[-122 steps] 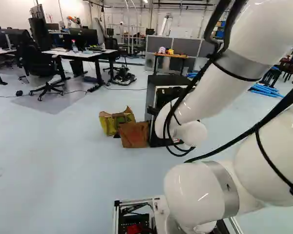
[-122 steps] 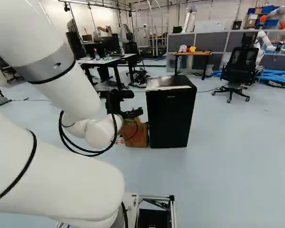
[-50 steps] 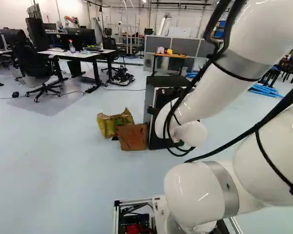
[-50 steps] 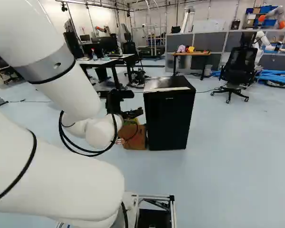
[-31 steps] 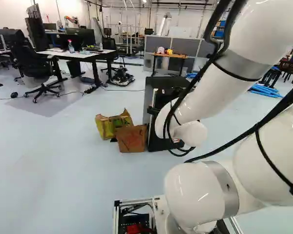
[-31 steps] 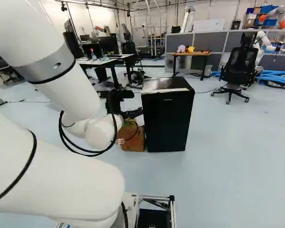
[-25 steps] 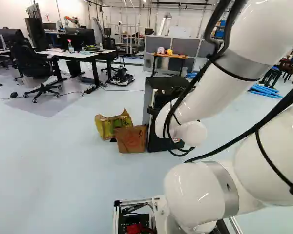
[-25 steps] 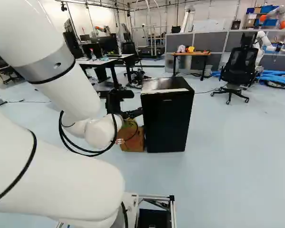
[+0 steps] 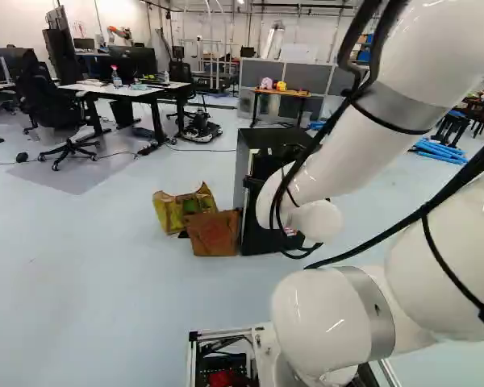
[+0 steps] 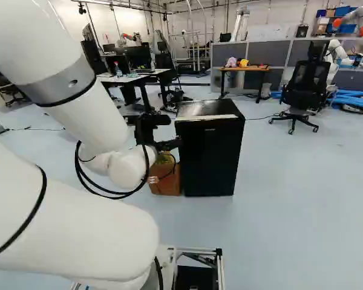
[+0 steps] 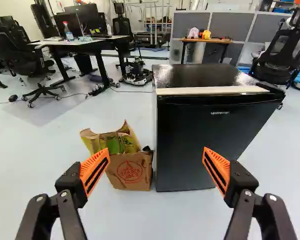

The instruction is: Grab a drink from the fridge

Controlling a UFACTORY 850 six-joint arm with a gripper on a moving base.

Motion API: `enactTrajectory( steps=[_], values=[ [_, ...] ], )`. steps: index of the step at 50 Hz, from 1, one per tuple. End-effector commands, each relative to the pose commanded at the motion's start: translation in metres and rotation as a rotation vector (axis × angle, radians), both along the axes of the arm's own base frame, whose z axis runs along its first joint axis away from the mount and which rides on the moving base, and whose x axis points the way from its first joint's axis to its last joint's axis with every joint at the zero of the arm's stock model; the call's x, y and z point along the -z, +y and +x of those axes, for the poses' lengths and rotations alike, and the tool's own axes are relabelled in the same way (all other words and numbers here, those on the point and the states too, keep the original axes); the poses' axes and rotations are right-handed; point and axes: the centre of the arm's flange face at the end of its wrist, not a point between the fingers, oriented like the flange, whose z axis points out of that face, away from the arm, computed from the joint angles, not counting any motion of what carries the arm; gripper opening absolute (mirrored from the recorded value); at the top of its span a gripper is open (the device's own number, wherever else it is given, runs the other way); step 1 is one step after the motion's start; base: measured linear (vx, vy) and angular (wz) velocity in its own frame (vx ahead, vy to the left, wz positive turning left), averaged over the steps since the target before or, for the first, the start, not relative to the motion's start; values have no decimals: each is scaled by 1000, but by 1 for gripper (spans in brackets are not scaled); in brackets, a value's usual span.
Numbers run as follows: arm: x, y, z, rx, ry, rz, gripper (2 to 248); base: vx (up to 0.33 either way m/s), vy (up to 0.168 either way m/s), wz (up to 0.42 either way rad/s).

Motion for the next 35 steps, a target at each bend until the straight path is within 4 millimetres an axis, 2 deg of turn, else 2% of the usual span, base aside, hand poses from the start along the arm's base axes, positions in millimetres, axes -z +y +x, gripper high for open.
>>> enactTrajectory(
  steps=[35],
  values=[
    [0, 0, 0, 0, 0, 0, 247, 50, -43, 112]
  ],
)
